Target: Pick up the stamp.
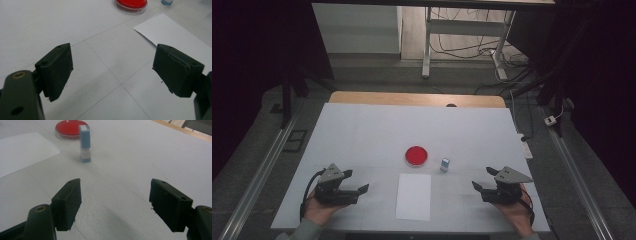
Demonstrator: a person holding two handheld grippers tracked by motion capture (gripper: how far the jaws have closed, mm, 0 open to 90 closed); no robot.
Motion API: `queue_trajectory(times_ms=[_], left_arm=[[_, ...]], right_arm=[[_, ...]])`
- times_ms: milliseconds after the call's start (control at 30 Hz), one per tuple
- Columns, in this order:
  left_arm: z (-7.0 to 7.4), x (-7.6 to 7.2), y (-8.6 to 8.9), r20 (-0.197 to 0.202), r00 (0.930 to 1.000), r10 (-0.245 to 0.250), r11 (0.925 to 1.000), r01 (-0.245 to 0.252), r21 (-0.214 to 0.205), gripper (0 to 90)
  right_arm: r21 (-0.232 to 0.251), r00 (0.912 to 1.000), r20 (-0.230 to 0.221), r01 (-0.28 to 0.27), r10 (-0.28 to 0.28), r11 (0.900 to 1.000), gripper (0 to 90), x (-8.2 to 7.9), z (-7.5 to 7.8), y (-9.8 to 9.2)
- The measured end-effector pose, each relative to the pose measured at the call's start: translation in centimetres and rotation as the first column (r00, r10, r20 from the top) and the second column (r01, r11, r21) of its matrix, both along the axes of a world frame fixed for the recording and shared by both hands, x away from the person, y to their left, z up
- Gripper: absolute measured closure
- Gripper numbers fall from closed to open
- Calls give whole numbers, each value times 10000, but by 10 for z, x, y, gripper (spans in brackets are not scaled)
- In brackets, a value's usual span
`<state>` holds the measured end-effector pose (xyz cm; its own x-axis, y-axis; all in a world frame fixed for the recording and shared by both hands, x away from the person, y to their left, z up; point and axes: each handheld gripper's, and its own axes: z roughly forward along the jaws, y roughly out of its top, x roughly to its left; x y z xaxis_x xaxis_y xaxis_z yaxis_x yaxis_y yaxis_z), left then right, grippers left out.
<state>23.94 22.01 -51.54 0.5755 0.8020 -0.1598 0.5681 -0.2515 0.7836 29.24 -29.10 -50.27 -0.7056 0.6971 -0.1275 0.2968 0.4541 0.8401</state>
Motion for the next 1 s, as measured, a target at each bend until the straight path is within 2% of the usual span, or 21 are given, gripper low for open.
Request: queue_trajectory(times_ms=[267, 533, 1000], left_arm=[[-1, 1, 0, 3, 10000, 16, 10000, -16, 37, 168], [-1, 1, 0, 1, 10000, 47, 9999, -47, 104, 169], [-4, 2, -5, -76, 10000, -39, 9996, 41, 273, 168]], right_arm=[[204, 9998, 112, -143, 141, 9997, 262, 5, 9, 11], [260, 9991, 139, -393, 390, 9989, 264, 12, 17, 29], [302, 9975, 34, -706, 705, 9970, 273, 19, 19, 47]])
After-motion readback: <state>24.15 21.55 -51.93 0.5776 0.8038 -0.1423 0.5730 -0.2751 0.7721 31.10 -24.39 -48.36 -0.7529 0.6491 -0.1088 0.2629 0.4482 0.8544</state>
